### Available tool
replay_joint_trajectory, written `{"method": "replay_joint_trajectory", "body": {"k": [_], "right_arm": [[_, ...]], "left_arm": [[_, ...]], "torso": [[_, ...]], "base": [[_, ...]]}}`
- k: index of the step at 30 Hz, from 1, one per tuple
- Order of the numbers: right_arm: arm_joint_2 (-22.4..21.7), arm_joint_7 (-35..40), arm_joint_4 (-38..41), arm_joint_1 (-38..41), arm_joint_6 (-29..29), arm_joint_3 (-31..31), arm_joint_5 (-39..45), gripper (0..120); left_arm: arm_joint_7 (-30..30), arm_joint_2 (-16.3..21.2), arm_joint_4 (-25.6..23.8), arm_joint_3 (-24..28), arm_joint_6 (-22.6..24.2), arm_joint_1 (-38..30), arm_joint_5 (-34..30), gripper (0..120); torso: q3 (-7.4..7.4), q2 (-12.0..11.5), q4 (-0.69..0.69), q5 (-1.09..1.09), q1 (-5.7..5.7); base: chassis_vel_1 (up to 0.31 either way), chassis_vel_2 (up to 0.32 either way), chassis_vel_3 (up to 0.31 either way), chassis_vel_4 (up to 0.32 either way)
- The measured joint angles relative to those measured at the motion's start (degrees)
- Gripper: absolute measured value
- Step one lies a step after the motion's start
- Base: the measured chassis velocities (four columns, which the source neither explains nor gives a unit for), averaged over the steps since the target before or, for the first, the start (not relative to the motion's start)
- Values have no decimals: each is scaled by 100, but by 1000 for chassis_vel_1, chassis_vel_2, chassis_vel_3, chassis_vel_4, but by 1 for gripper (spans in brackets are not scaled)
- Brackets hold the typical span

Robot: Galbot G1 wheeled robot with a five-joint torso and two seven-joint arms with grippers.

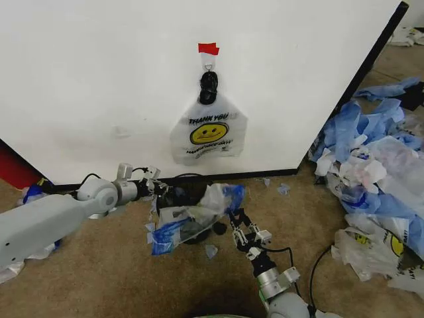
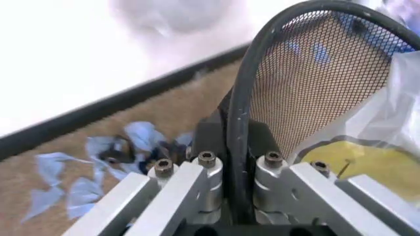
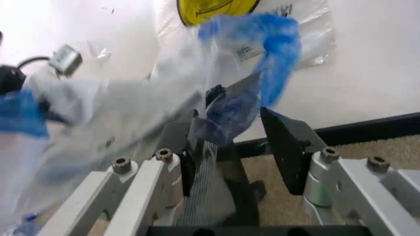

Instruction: Pick up the garbage bag from the wall and place it over the trash bin.

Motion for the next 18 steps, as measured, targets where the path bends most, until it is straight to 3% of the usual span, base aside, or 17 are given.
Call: {"method": "replay_joint_trajectory", "body": {"k": [4,5,7,10,12,14,15,18], "right_arm": [[1,12,16,68,-13,-90,3,36],[1,12,16,68,-13,-90,3,36],[5,14,16,108,-18,-156,6,35],[27,16,12,196,-29,-284,15,35],[64,16,10,238,-41,-354,18,34],[66,16,17,216,-42,-338,17,34],[66,16,17,202,-42,-323,13,34],[66,17,17,193,-42,-314,8,34]], "left_arm": [[-908,264,-617,-1140,242,980,-219,1],[-908,264,-617,-1140,242,980,-219,1],[-1360,388,-933,-1650,362,1545,-320,1],[-2010,603,-1412,-2712,462,2483,-445,1],[-2473,710,-1742,-3350,502,3065,-547,1],[-2681,698,-1853,-3496,525,3228,-633,1],[-2867,662,-1938,-3594,550,3307,-701,1],[-3365,553,-2078,-3769,567,3352,-946,1]], "torso": [[-1,0,2,0,-1],[-1,0,2,0,-1],[0,0,2,-4,-1],[0,0,1,-4,-1],[-2,1,10,10,-1],[-1,1,7,4,-1],[0,0,2,-12,-1],[-1,1,-1,4,-1]], "base": [[0,0,0,0],[0,0,0,0],[0,0,0,0],[0,0,0,0],[0,0,0,0],[0,0,0,0],[0,0,0,0],[0,0,0,0]]}}
